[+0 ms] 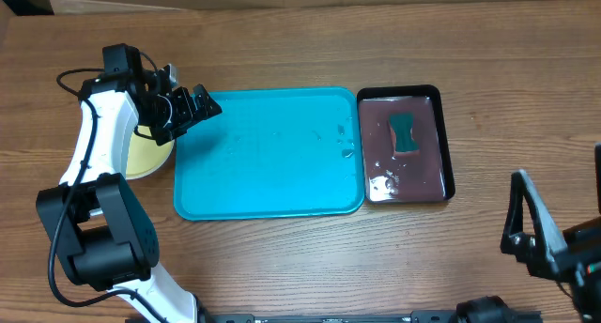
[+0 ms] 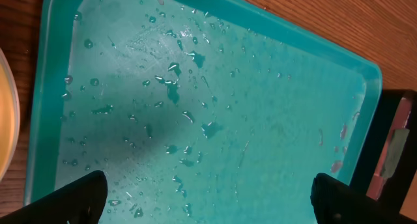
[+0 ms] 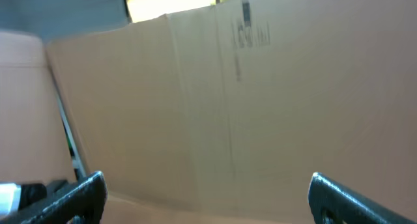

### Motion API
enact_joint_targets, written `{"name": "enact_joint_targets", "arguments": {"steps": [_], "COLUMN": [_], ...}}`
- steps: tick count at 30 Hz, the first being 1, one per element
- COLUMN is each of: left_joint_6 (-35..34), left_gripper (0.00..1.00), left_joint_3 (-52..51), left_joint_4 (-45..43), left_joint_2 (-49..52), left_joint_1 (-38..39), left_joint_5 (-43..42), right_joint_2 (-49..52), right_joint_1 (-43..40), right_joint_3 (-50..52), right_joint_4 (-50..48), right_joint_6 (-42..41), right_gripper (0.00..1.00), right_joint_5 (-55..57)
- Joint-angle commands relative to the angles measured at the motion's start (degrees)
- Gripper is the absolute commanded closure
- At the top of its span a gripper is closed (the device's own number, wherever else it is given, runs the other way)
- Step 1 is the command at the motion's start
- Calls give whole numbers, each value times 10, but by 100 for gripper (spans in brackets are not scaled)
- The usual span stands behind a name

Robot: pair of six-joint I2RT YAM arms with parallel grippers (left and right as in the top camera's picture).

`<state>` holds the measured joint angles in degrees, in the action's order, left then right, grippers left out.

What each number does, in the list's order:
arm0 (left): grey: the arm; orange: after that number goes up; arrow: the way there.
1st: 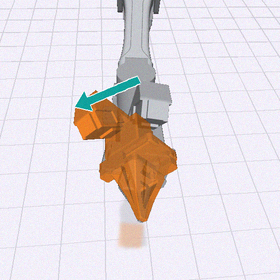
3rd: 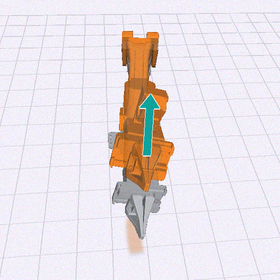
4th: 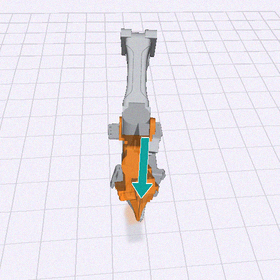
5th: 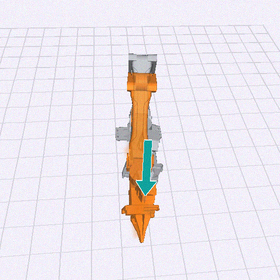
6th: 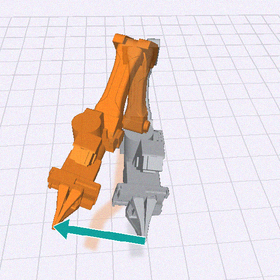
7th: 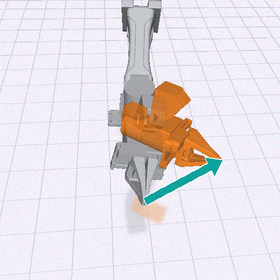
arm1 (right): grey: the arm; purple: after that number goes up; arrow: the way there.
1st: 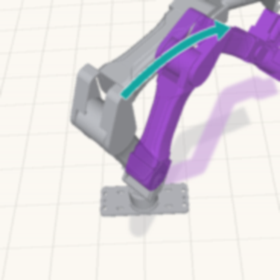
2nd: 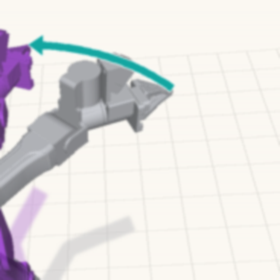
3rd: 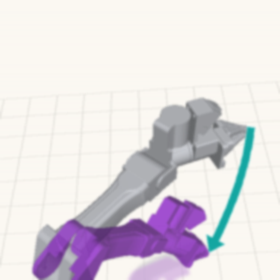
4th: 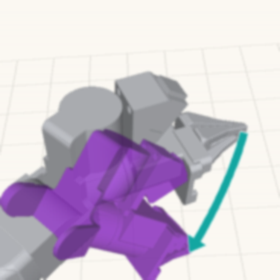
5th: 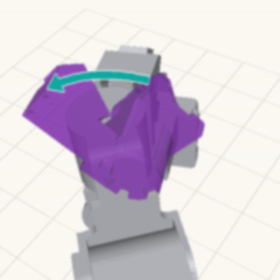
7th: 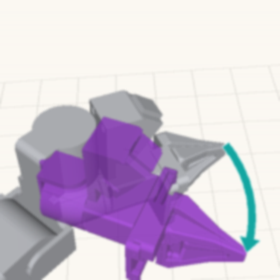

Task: Clean dirty plates on tray and stack at the side

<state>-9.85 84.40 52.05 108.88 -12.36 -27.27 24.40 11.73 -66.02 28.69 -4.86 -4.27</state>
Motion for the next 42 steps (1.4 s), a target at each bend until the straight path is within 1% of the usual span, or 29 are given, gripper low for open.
{"name": "enact_joint_targets", "arguments": {"steps": [1, 3, 8, 9, 12, 15, 28, 36, 40, 42], "left_joint_6": [15, 15, 15, 15, 15, 15, 15, 15, 15, 15], "left_gripper": [0, 0, 0, 0, 0, 0, 0, 0, 0, 0], "left_joint_3": [0, 0, 0, 0, 0, 0, 0, 0, 0, 0], "left_joint_4": [-1, -1, -1, -1, -1, -1, -1, -1, -1, -1], "left_joint_2": [-13, -13, -13, -13, -13, -13, -13, -13, -13, -13], "left_joint_1": [2, 2, 2, 2, 2, 2, 2, 2, 2, 2], "left_joint_5": [-6, -6, -6, -6, -6, -6, -6, -6, -6, -6], "right_joint_2": [-64, -98, -148, -168, -204, -232, -242, -242, -242, -242], "right_joint_1": [1, 1, 1, 1, 1, -2, -62, -70, -70, -71], "right_joint_3": [125, 211, 354, 405, 478, 527, 657, 656, 656, 656], "right_joint_4": [-121, -228, -372, -417, -475, -497, -477, -349, -250, -241], "right_joint_6": [4, 4, 4, 3, 3, 3, 2, 4, 8, 26], "right_gripper": [0, 0, 0, 0, 0, 0, 0, 0, 0, 0], "right_joint_5": [-5, -5, -9, -11, -14, -14, -19, -3, -3, 1]}}
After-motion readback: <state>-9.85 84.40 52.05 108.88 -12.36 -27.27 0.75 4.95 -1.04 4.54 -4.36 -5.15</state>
